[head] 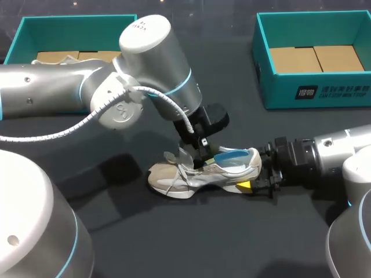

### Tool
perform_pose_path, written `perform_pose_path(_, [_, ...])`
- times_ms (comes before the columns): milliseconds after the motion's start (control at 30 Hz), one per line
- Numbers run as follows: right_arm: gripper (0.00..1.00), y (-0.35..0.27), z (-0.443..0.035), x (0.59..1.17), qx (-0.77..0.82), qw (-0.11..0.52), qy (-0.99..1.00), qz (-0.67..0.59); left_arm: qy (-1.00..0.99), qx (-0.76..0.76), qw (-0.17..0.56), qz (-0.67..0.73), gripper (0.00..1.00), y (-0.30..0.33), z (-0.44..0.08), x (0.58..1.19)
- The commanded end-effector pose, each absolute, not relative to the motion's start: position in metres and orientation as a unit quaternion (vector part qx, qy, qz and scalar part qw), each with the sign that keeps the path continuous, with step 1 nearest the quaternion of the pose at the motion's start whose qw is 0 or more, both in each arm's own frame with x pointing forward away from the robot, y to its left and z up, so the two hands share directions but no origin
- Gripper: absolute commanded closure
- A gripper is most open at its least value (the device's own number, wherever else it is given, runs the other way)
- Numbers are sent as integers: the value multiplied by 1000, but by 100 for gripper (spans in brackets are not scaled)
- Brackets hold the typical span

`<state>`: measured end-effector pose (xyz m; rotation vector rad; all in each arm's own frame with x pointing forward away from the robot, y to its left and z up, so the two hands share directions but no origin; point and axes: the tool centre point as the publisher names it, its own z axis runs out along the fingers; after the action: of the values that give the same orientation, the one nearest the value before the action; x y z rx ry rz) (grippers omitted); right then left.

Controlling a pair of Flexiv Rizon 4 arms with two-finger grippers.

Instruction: Take the shoe out of the shoebox, open the shoe tongue, remove and reinsert the insole, then place the shoe into the shoebox

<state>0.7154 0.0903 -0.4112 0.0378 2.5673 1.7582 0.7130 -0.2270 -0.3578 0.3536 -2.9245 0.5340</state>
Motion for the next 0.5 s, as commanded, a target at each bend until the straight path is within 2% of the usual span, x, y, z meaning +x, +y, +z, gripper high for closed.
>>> perform_pose_path(33, [100, 89, -413, 716, 13, 15, 826, 563, -970, 119, 69, 202, 100, -217, -357, 709])
perform_pose_path(500, [100, 89, -413, 716, 13, 15, 826, 563, -962, 141, 57, 228, 100, -241, -336, 711])
